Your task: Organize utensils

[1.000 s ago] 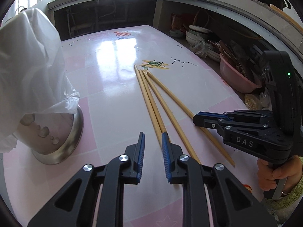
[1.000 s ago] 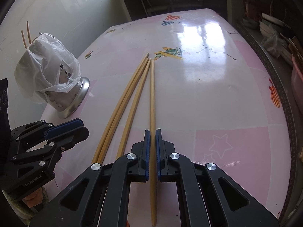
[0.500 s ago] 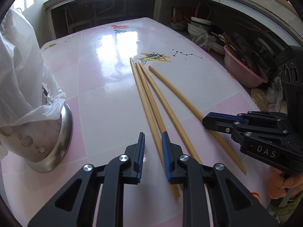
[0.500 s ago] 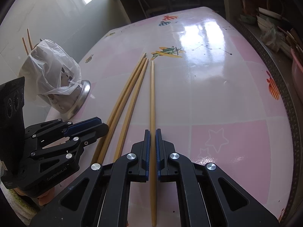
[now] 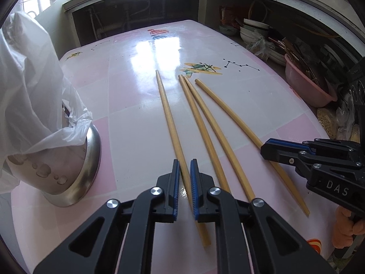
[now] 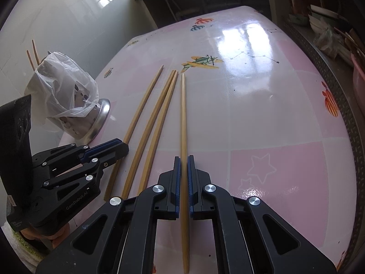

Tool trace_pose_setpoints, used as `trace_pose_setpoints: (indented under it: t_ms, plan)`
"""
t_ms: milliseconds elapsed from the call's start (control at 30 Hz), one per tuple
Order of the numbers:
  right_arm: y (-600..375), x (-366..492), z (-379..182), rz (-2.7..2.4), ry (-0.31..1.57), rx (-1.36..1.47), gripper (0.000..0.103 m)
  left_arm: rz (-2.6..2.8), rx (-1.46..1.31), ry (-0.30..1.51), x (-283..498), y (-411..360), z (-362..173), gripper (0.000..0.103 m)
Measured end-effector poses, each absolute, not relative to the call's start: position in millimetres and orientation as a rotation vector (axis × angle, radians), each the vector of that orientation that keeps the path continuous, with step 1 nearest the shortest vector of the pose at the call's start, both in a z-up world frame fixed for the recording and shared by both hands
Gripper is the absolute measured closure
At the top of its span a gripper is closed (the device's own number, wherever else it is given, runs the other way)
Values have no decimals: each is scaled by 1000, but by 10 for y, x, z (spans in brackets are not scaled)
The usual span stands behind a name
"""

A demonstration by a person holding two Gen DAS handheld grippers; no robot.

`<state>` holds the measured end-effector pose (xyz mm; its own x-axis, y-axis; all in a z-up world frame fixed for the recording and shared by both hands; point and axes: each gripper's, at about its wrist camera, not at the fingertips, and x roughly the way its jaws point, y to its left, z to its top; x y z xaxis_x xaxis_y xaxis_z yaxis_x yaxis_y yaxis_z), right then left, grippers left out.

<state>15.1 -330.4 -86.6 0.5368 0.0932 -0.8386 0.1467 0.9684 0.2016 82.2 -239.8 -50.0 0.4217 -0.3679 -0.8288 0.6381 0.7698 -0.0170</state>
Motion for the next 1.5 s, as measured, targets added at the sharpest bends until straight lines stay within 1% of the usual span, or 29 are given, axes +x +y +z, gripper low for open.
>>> trace_pose_setpoints:
  t_ms: [133, 333, 533, 700, 833, 967, 1033, 1300, 1500]
  plan:
    - [-3316, 101, -863, -24, 1023, 284, 99, -613, 304, 962, 812, -2251, -493, 97]
    - [-3342, -74, -853, -8, 1056, 318, 99, -580, 304, 1010, 629, -1954, -478, 97]
    - [-3324, -258, -849, 7, 1089, 331, 99, -566, 266, 1100, 423, -1575, -468, 97]
    - [-3279, -287, -855, 13, 1097, 330, 99, -590, 246, 1167, 310, -1439, -461, 96]
    - [-3260, -258, -867, 16, 1095, 326, 99, -604, 255, 1151, 327, -1438, -394, 96]
    - [-3269, -269, -870, 18, 1091, 325, 99, -628, 251, 1107, 444, -1527, -284, 84]
    - [-3282, -280, -871, 22, 1089, 329, 99, -639, 266, 1097, 512, -1616, -263, 83]
    - [-3331, -324, -871, 28, 1079, 346, 99, -643, 402, 1040, 814, -2078, -301, 83]
    - [-3351, -341, -871, 31, 1074, 355, 99, -582, 441, 1048, 1088, -2188, -459, 83]
